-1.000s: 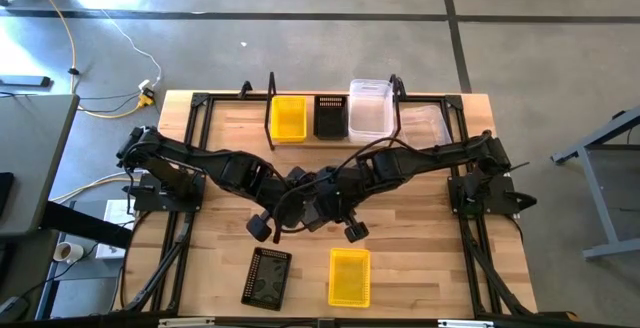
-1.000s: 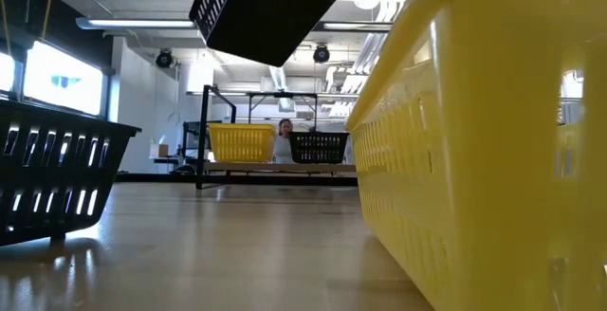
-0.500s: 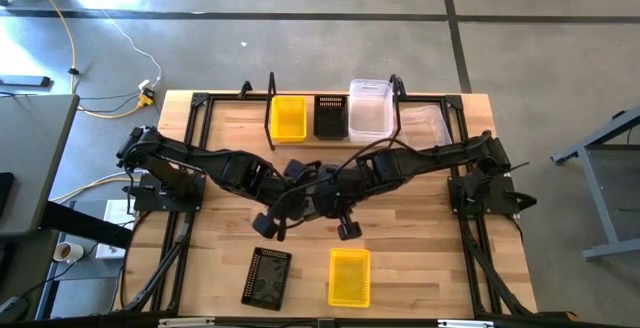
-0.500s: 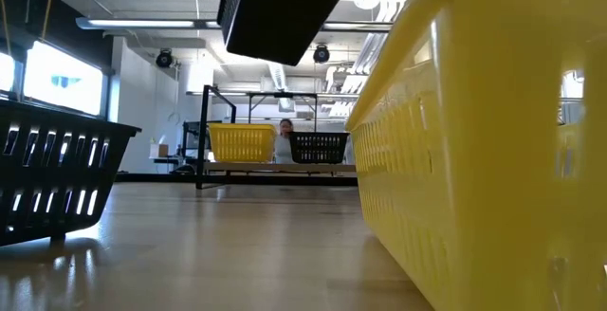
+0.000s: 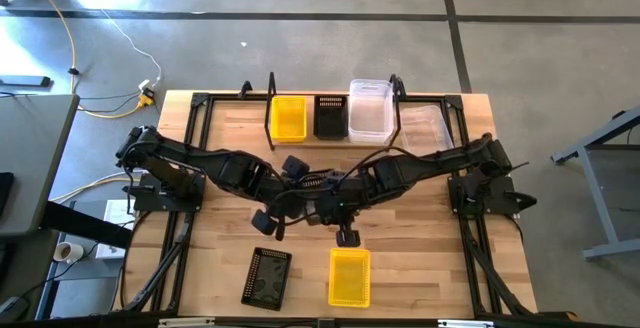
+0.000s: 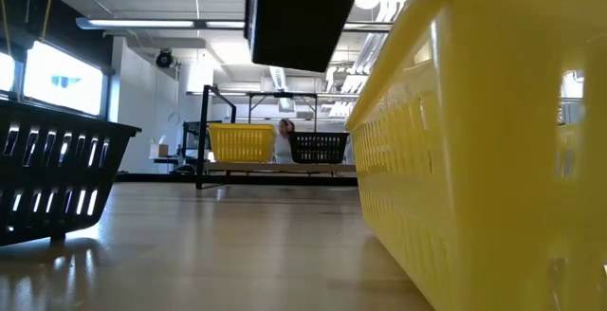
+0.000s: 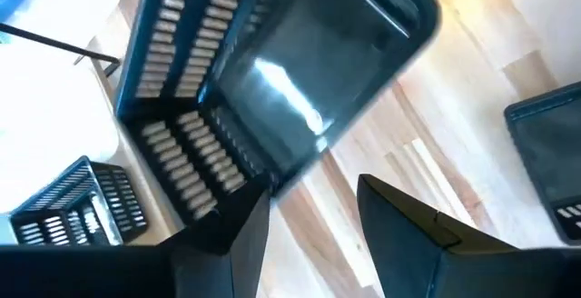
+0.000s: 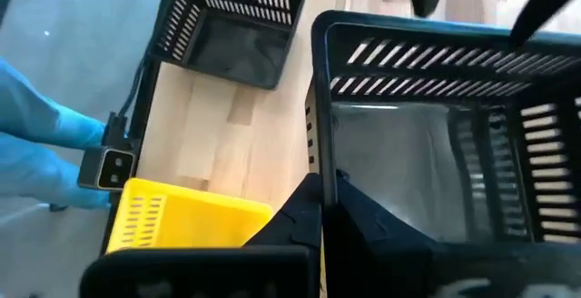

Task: Stack baskets on shelf by color
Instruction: Stack the top black bin on top of the black bin on the shelf

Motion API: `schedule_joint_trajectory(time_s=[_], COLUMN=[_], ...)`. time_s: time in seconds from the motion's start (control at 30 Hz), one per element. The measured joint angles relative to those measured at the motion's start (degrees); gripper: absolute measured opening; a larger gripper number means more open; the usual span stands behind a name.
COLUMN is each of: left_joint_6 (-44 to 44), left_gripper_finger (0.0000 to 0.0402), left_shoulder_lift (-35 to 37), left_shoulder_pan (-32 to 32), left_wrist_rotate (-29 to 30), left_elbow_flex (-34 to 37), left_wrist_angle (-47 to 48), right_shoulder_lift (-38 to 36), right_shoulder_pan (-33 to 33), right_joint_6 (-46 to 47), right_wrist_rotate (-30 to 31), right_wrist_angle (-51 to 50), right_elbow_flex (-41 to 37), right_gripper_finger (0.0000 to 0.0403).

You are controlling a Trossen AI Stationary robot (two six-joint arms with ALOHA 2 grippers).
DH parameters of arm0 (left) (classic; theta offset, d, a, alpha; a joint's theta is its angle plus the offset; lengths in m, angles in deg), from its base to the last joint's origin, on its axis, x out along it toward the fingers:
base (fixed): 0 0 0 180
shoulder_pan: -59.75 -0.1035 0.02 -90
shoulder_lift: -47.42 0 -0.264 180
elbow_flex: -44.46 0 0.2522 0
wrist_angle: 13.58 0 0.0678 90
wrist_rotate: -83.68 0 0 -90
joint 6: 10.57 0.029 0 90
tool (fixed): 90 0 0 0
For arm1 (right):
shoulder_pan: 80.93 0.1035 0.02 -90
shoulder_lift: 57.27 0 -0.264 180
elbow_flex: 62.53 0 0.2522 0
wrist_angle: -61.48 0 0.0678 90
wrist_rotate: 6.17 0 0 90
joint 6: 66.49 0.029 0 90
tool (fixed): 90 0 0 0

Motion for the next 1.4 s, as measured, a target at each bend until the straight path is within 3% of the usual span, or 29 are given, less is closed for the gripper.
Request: schedule_joint_trajectory(time_s=[0.77,1.0,1.2,1.4], left_joint_6=[1.0,1.1,1.5,1.0], left_gripper_finger=[0.0148,0.0147,0.0144,0.0143], left_shoulder_lift=[4.4,7.7,11.3,14.6], left_shoulder_pan=[-4.2,-7.3,-11.1,-15.7], left_wrist_rotate=[6.3,9.0,9.0,9.2], left_elbow_flex=[-0.1,0.0,-0.1,0.0], left_wrist_angle=[8.2,9.5,8.7,8.7], right_shoulder_lift=[0.0,-1.4,-3.4,-4.5], right_shoulder_pan=[4.2,4.9,4.5,0.9], right_joint_6=[10.2,11.1,6.5,-2.6], right_wrist_rotate=[8.2,15.5,25.3,30.2], right_wrist_angle=[-2.1,-2.5,-2.9,-2.8], right_elbow_flex=[0.2,0.4,0.5,0.5], right_gripper_finger=[0.0000,0.0000,0.0000,0.0000])
